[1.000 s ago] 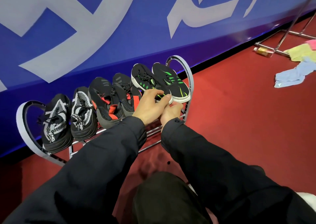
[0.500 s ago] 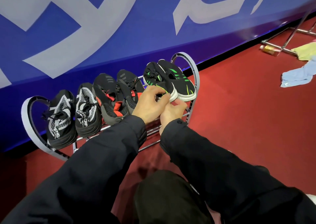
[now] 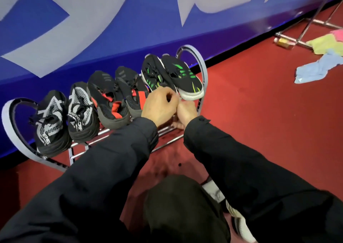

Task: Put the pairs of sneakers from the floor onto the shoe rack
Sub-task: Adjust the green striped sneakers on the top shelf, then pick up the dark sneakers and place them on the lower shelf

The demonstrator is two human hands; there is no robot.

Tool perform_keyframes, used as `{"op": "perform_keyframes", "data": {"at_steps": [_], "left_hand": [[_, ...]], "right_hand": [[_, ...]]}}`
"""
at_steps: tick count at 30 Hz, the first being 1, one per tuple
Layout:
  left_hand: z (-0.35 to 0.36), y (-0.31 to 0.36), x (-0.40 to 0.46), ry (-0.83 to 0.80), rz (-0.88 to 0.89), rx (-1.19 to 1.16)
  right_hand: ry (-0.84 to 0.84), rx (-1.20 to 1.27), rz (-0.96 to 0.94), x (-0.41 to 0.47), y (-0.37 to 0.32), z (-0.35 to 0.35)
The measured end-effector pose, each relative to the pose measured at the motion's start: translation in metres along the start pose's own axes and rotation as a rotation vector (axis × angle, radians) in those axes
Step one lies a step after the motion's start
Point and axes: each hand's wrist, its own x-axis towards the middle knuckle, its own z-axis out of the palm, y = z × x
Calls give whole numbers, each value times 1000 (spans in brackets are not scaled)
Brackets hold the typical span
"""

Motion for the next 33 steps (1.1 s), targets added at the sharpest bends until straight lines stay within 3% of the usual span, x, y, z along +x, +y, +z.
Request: {"op": "perform_keyframes", "data": {"at_steps": [8, 17, 22, 25, 27, 30, 33], "left_hand": [[42, 12, -12, -80, -74, -167], [185, 3, -74, -731, 4, -99], [253, -22, -125, -1026, -12, 161], [273, -26, -145, -1042, -27, 118], [283, -19, -154, -1040, -60, 45], [292, -1, -163, -1080, -103, -34], [301, 10, -167, -1081, -125, -54]], "right_hand": [[-99, -46, -26, -27, 8, -63], [139, -167, 170, -33, 134, -215], [469, -322, 90, -45, 214, -269], [673, -308, 102, -62, 251, -298], [708, -331, 197, -76, 264, -305], [578, -295, 360, -79, 280, -305], [502, -214, 354, -77, 283, -297]]}}
